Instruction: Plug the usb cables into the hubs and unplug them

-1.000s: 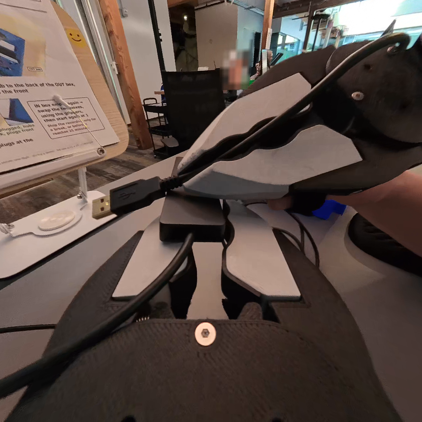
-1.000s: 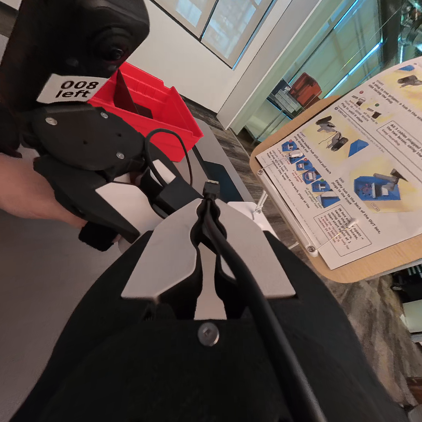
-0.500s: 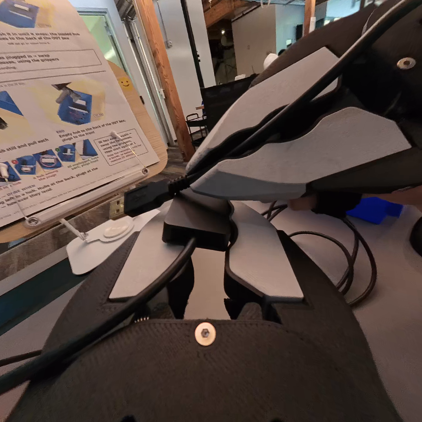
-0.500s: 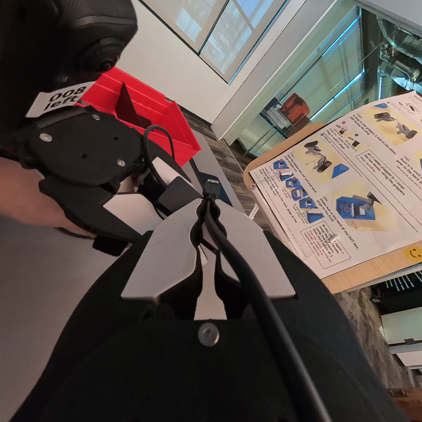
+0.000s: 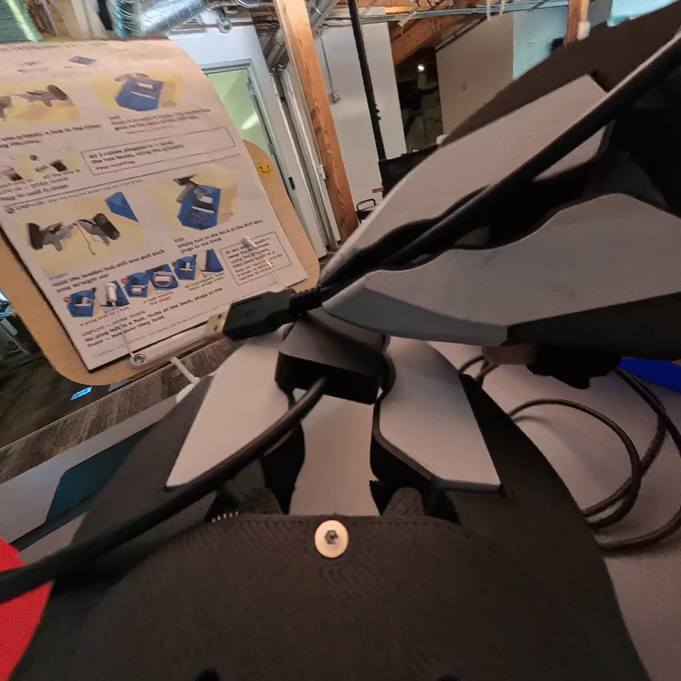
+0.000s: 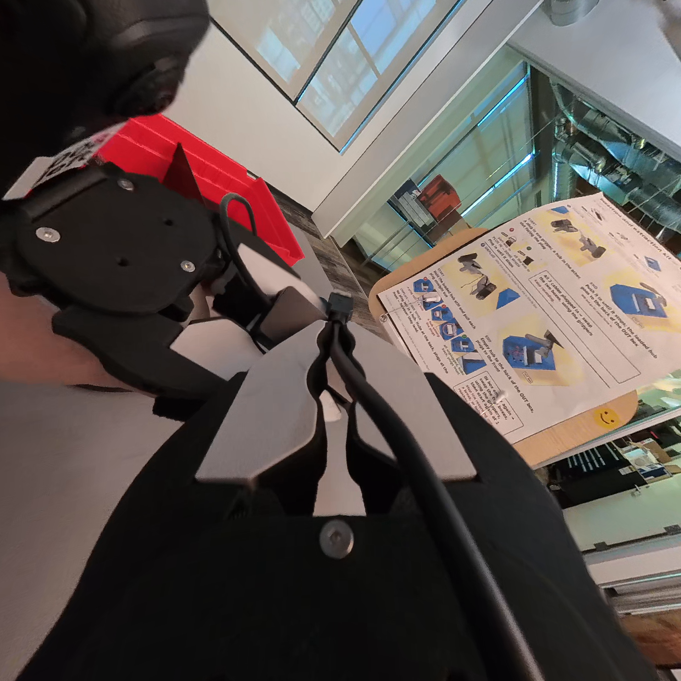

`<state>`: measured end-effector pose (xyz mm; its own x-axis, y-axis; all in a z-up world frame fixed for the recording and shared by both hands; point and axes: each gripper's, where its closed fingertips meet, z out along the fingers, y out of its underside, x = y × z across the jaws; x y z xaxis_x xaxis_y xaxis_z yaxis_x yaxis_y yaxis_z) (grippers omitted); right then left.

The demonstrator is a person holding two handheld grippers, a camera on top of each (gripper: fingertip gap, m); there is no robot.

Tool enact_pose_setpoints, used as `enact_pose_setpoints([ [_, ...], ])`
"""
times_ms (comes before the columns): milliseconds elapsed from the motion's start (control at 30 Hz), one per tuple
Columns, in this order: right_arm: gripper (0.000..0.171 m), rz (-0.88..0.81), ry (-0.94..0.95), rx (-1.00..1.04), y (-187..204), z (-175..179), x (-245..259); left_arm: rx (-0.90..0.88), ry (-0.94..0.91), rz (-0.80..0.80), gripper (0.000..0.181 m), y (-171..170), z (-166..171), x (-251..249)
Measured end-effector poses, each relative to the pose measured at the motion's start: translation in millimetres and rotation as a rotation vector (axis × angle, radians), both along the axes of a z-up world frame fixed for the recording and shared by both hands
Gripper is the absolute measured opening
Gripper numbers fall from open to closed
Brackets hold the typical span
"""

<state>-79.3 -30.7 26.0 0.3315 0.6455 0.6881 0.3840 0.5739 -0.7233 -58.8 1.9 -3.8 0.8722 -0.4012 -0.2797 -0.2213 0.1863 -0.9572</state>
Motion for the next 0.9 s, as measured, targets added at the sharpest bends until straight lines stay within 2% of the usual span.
enact_pose_setpoints([
  [233,0.005,0.016,0.019,-0.023,-3.8,3.7,0.0,0.061,0.037,0.033,0.039,-2.8,7.3,-2.6],
  [400,0.005,0.02,0.033,-0.018,-6.0,7.7,1.0,0.061,0.068,-0.021,0.039,-7.8,8.0,6.3],
  [500,0.005,-0.005,0.095,0.019,-3.5,23.5,11.2,0.062,0.019,-0.063,0.039,-11.5,15.3,6.1],
  [600,0.005,0.006,0.225,-0.025,-3.2,54.0,34.0,0.042,-0.112,-0.129,0.039,-14.3,29.6,-1.6],
  [700,0.005,0.055,0.338,-0.148,-4.3,74.2,51.6,0.034,-0.334,-0.234,0.039,-19.0,54.6,-20.2],
  [833,0.004,0.134,0.419,-0.287,-12.9,81.6,51.9,0.04,-0.611,-0.331,0.039,-23.0,85.6,-56.5],
  [900,0.004,0.134,0.402,-0.284,-17.8,78.7,45.4,0.048,-0.651,-0.309,0.039,-21.2,91.6,-70.4],
])
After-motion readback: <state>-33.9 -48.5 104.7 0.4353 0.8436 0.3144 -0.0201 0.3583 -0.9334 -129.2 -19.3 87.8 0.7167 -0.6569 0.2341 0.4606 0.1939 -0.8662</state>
